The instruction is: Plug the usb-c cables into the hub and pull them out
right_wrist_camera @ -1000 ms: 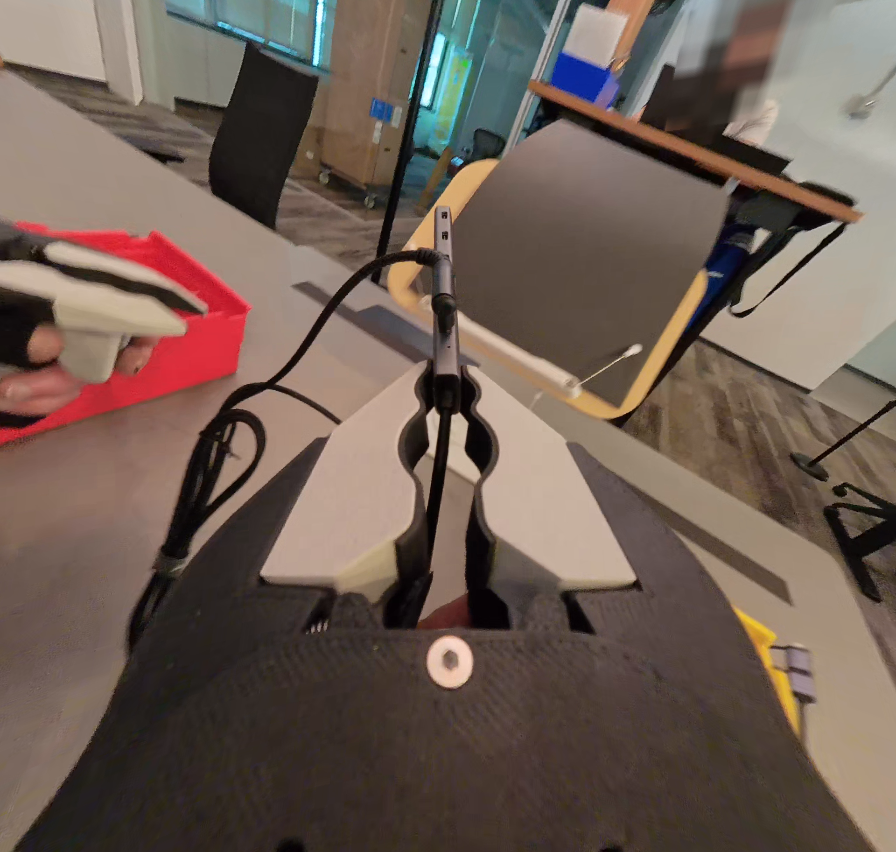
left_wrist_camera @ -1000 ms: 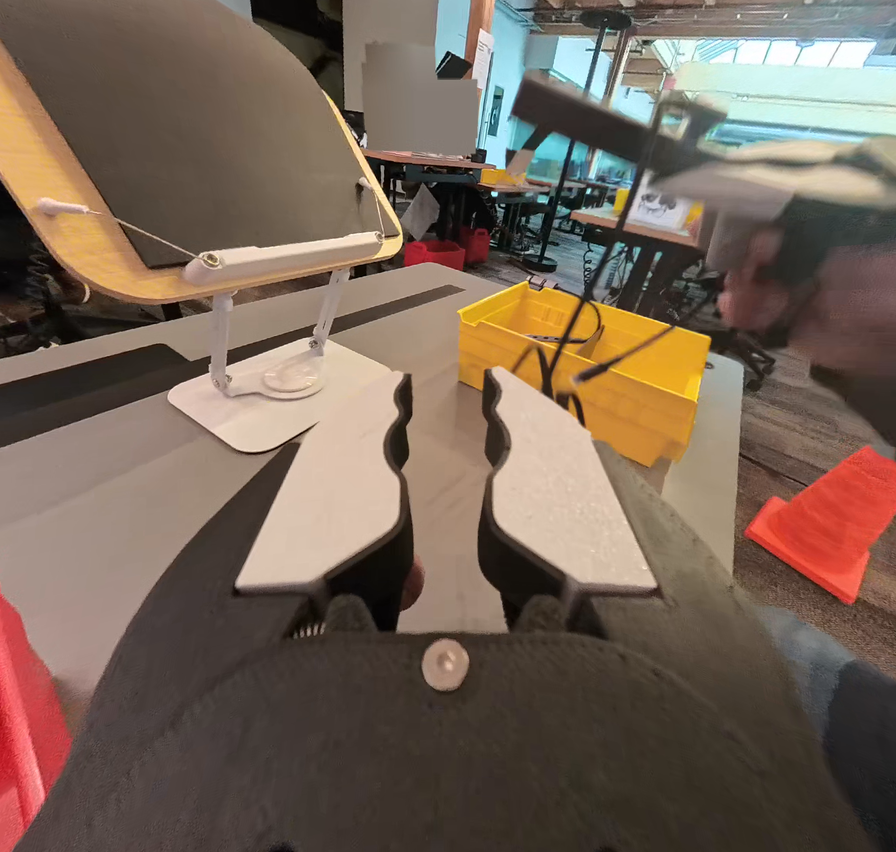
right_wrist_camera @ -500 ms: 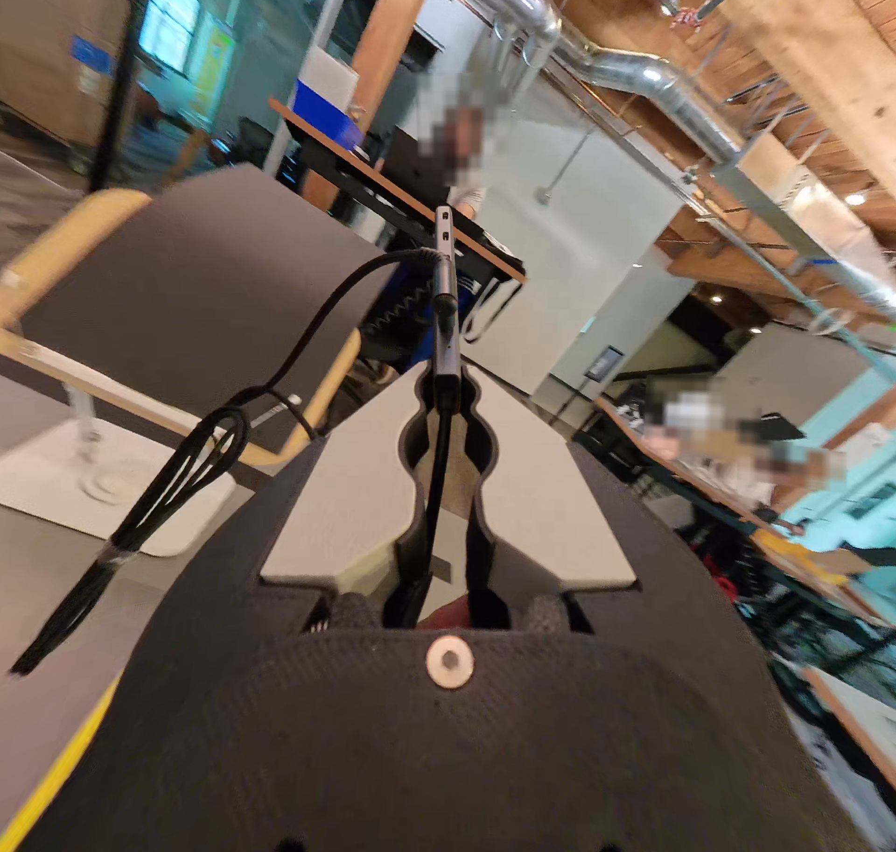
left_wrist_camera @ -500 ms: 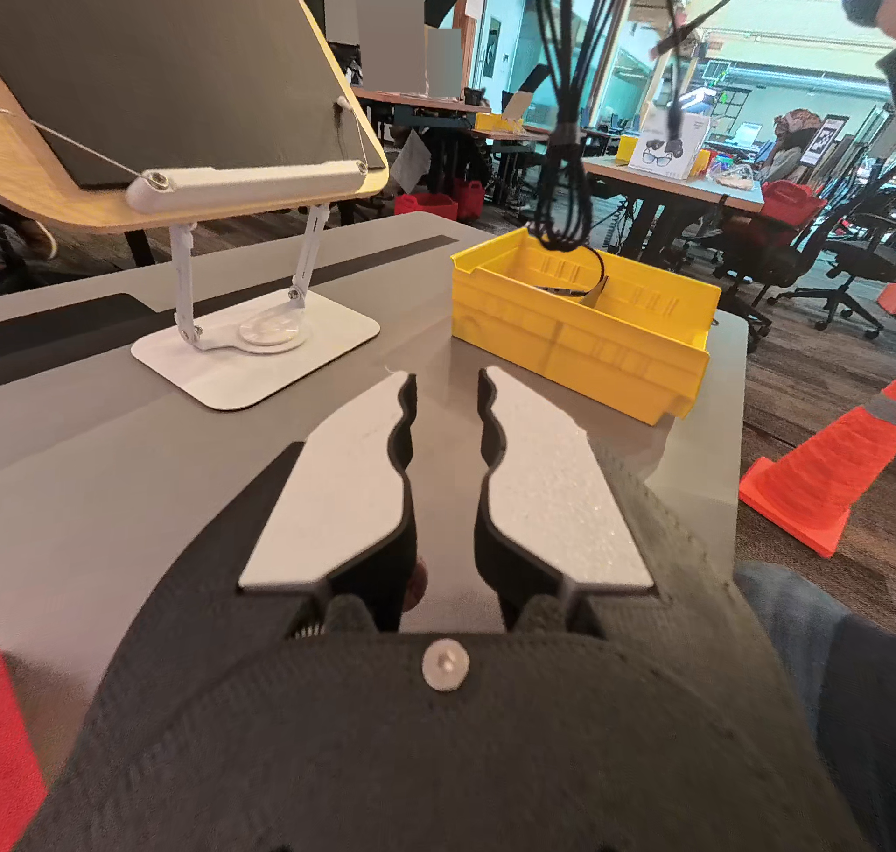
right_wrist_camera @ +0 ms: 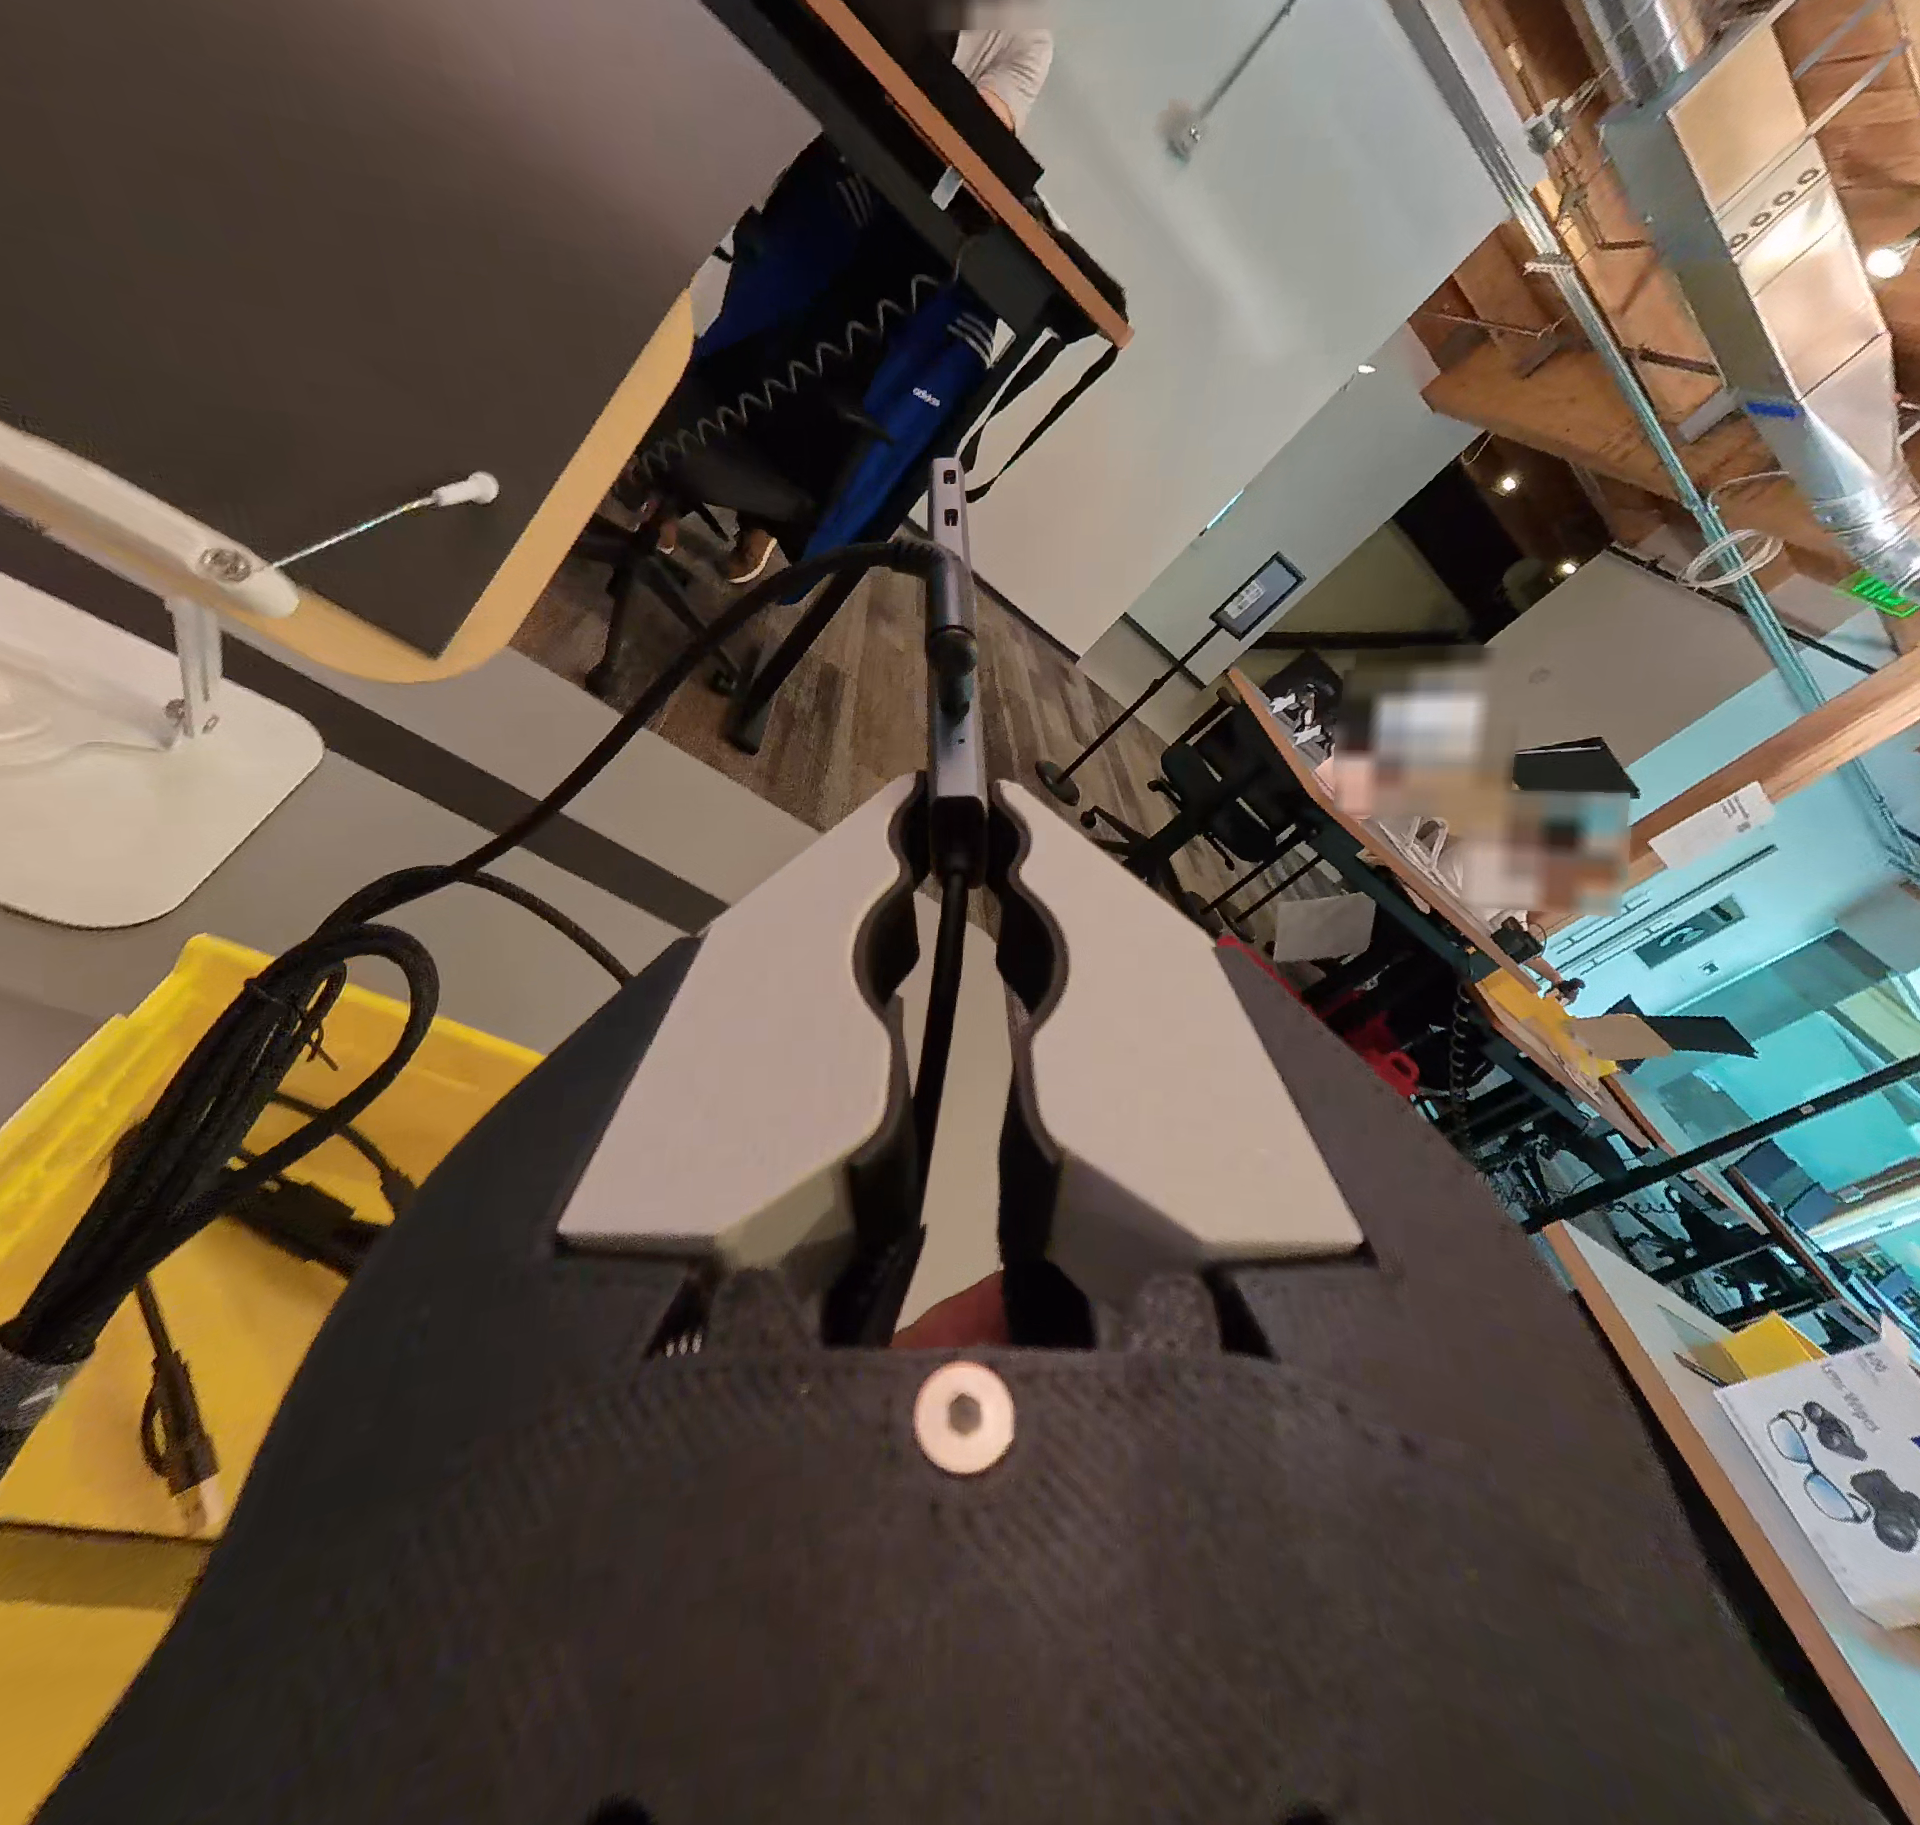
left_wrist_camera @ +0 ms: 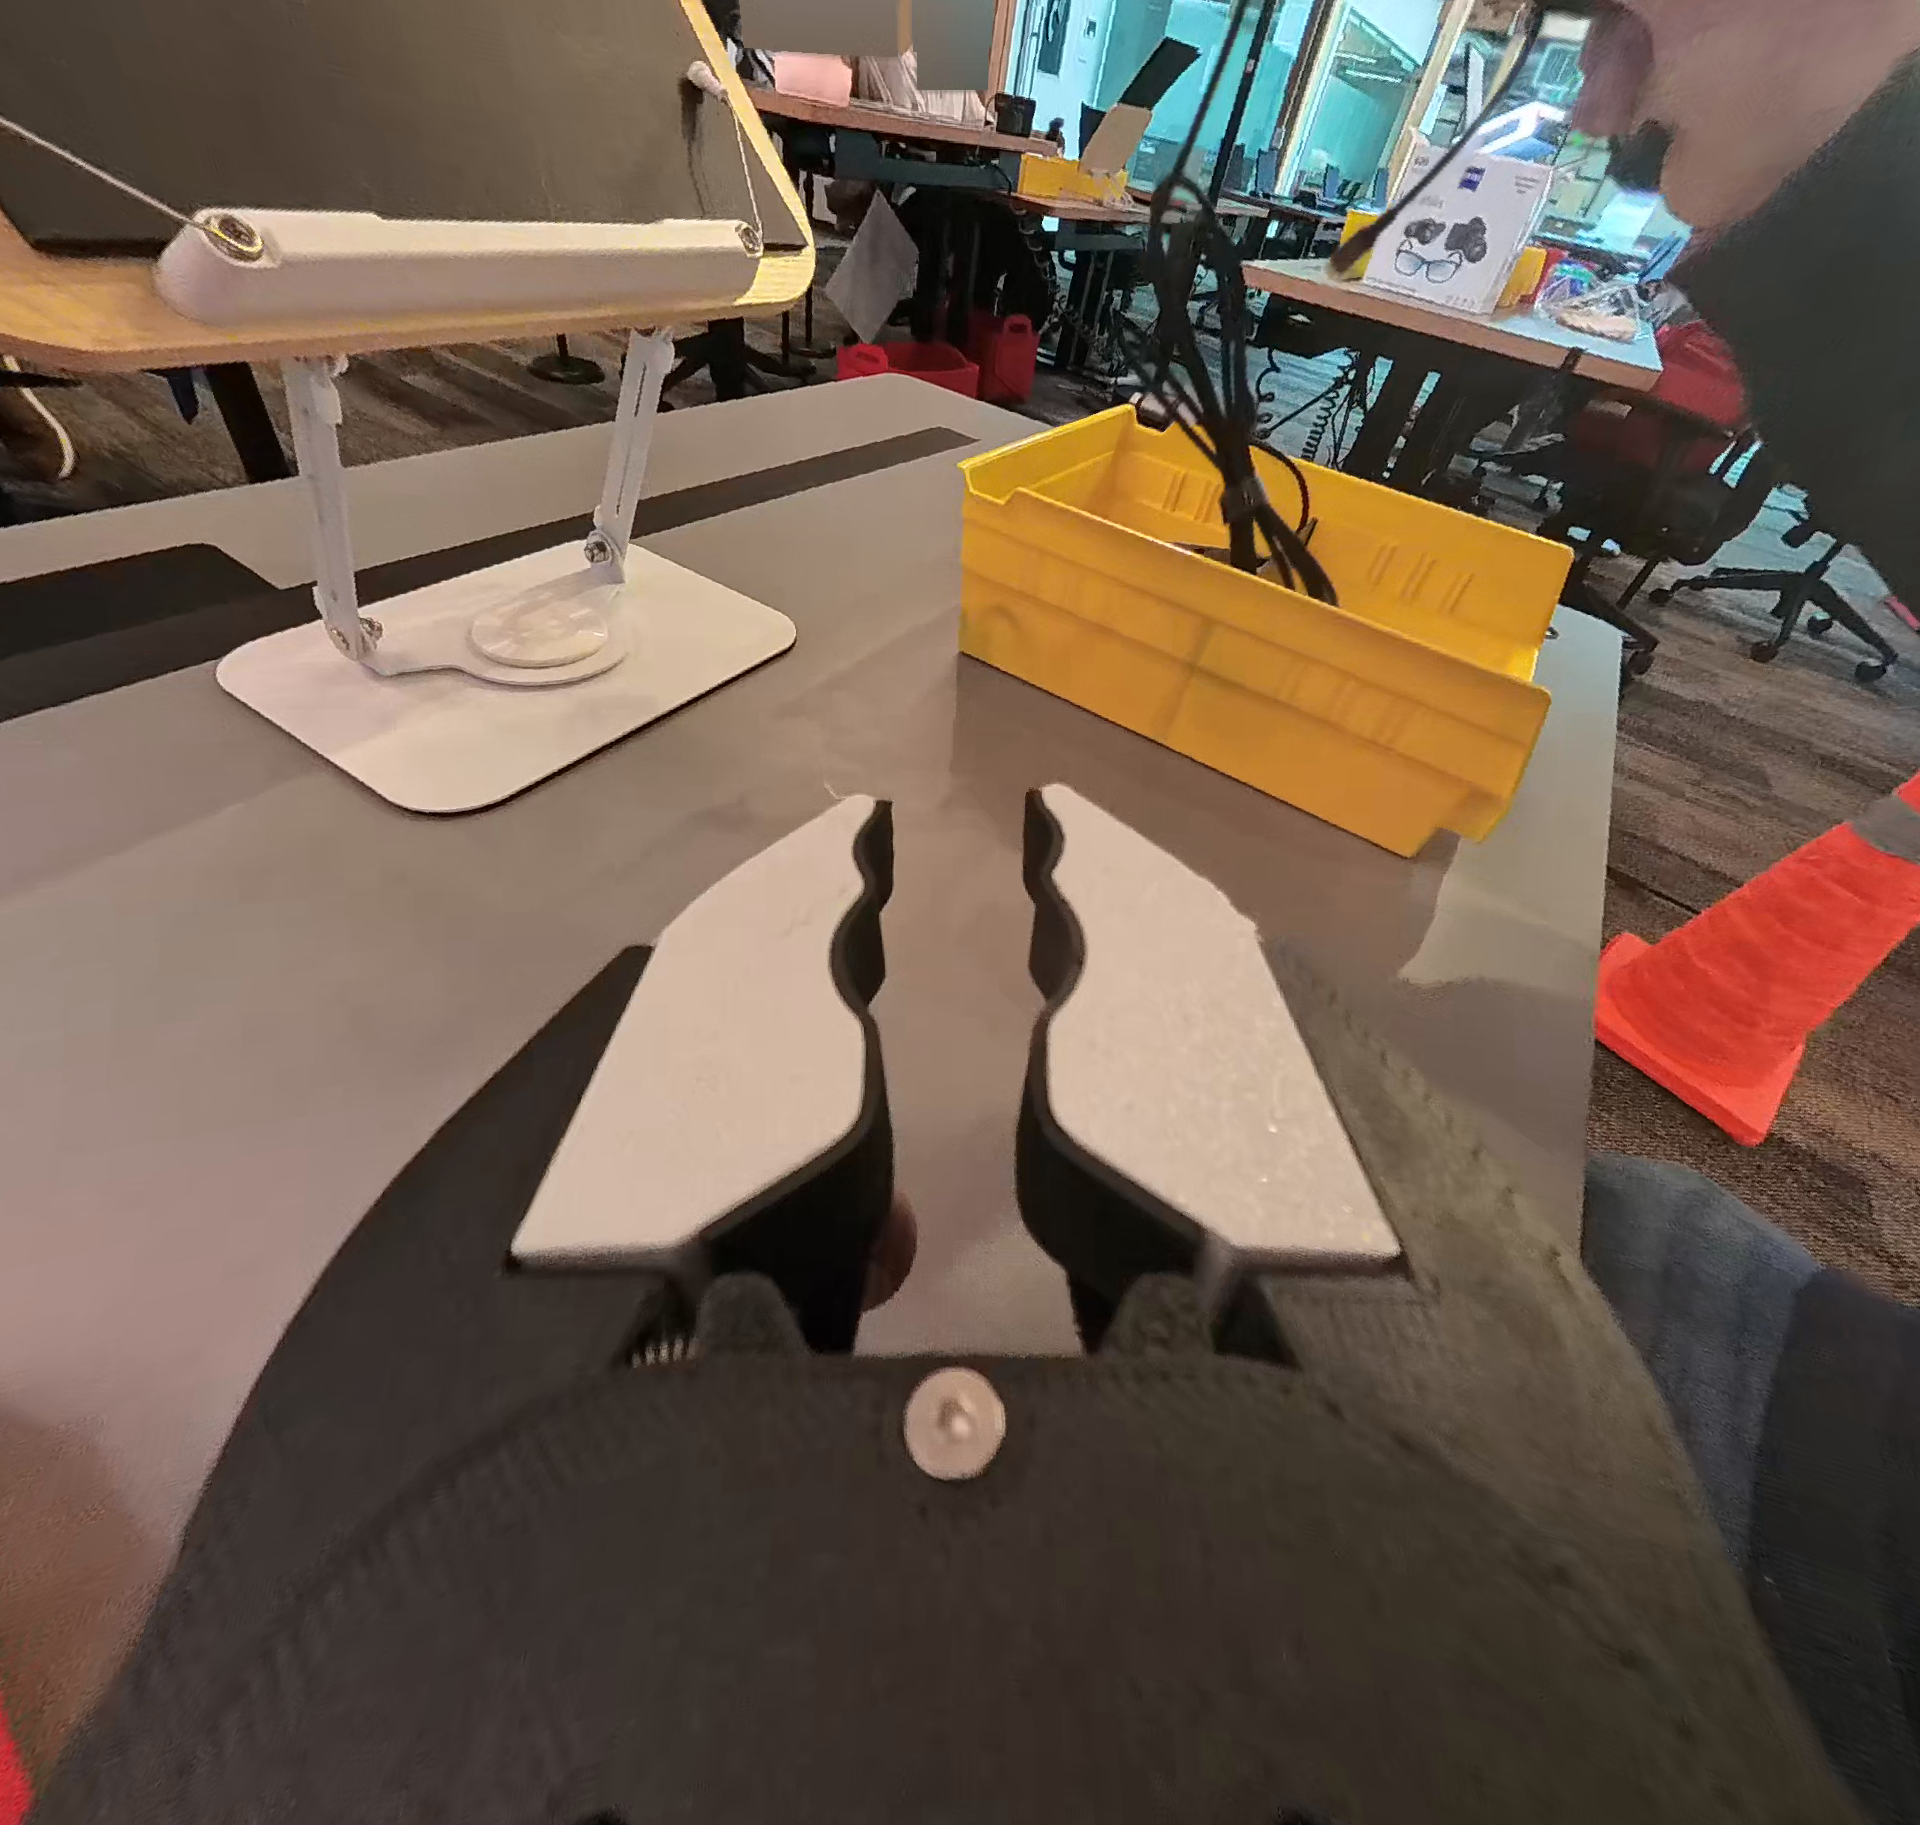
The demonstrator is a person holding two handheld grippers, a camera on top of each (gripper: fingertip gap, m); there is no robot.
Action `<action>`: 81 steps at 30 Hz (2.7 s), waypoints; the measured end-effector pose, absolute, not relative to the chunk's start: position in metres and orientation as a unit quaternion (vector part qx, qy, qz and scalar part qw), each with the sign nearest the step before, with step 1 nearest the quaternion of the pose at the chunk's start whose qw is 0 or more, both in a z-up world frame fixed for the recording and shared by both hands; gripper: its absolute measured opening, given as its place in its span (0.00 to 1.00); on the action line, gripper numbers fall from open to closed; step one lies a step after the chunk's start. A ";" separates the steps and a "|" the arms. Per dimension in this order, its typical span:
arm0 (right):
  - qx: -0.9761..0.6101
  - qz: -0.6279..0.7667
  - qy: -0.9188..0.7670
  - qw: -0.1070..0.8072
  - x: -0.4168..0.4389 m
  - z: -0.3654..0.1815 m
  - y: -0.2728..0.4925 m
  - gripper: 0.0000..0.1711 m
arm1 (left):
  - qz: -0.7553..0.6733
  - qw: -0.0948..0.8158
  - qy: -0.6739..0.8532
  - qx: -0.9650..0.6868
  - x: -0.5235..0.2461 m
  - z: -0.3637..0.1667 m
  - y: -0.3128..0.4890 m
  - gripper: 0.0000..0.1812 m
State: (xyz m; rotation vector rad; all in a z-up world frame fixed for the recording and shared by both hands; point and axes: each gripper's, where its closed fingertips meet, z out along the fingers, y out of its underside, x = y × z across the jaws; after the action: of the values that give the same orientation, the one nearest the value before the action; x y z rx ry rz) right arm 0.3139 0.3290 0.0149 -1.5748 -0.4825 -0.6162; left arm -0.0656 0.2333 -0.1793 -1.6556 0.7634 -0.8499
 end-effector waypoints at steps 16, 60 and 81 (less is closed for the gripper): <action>-0.720 -0.269 -0.258 0.586 0.302 -0.046 0.334 0.03 | -0.362 0.520 0.319 -0.705 -0.064 -0.194 0.235 0.13; -0.895 0.033 -0.383 0.227 0.297 -0.211 0.267 0.32 | -0.359 0.489 0.374 -0.702 -0.041 -0.200 0.215 0.14; -0.940 -0.032 -0.253 0.225 0.388 -0.277 0.203 0.25 | 0.105 0.534 0.206 -0.813 -0.367 -0.155 0.239 0.38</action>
State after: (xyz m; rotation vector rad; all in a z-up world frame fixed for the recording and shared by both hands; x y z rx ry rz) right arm 0.3881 0.2030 -0.2771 -2.5939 -0.6979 -0.0877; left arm -0.3674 0.2394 -0.1551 -1.9379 0.4902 0.2508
